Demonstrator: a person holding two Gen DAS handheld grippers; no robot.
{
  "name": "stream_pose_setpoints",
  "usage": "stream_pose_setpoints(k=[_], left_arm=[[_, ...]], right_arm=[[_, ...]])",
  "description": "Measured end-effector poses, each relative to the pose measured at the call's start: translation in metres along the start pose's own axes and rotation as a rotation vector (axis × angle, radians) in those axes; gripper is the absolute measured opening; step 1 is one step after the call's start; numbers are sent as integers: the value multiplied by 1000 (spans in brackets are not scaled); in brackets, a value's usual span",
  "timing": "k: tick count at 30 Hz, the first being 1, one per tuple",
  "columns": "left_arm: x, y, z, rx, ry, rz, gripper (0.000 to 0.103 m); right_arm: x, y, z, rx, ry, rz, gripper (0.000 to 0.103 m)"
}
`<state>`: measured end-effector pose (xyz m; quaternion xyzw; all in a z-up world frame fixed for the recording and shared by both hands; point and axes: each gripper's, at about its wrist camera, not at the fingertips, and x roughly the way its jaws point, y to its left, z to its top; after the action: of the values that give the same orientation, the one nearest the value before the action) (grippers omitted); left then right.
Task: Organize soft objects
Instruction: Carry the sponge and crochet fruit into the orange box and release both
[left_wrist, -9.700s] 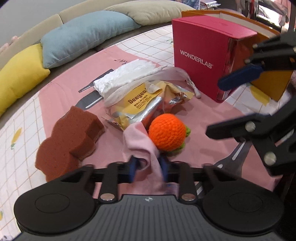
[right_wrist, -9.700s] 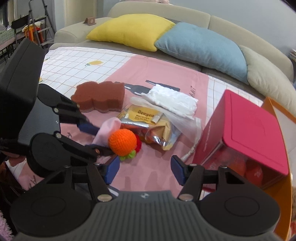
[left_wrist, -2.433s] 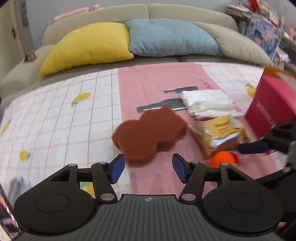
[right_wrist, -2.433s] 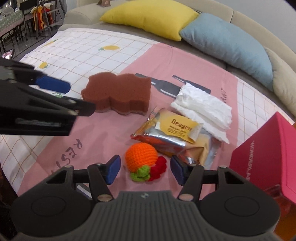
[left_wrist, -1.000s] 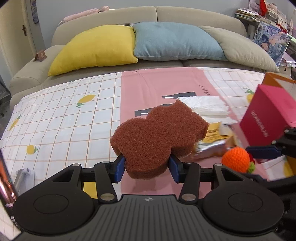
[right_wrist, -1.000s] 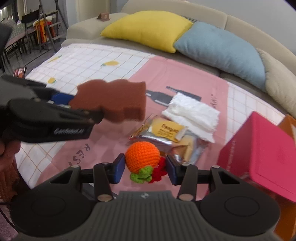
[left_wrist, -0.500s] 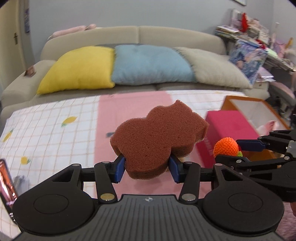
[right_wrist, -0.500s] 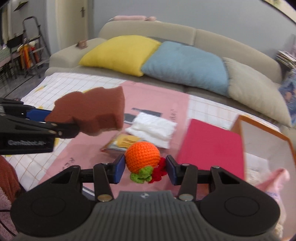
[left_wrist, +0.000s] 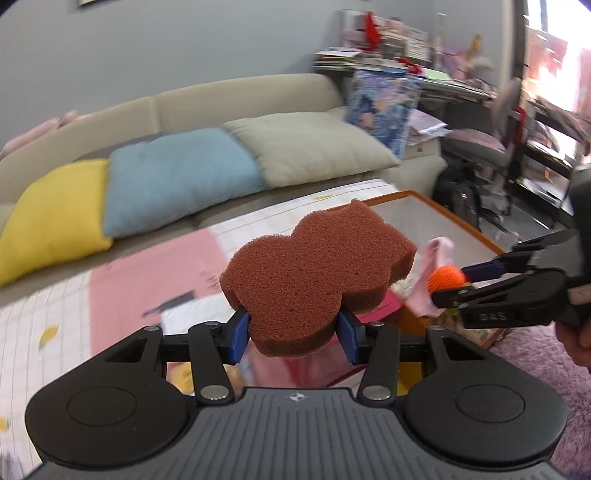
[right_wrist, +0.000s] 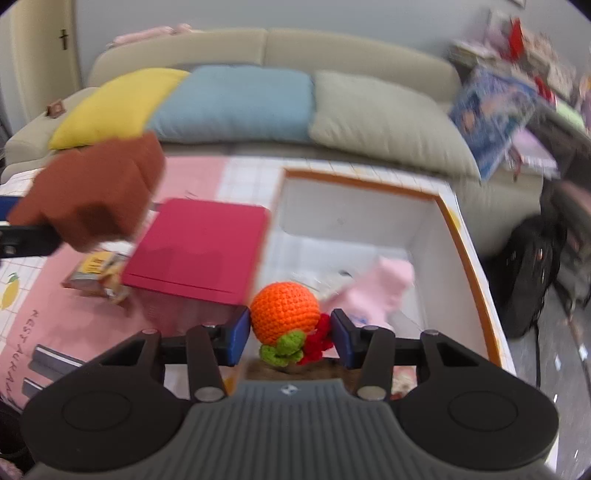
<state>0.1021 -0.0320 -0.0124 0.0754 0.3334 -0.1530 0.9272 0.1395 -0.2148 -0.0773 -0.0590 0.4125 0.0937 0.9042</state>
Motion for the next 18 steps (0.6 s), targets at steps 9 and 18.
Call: stream_pose_setpoints(k=[9,18], left_arm=[[35,-43,36,149,12,-31,56],[71,-69,54,280,57,-16,56]], right_arm=[[50,-63,19,149,69,23,47],[92,-96,29,113,121,-35,47]])
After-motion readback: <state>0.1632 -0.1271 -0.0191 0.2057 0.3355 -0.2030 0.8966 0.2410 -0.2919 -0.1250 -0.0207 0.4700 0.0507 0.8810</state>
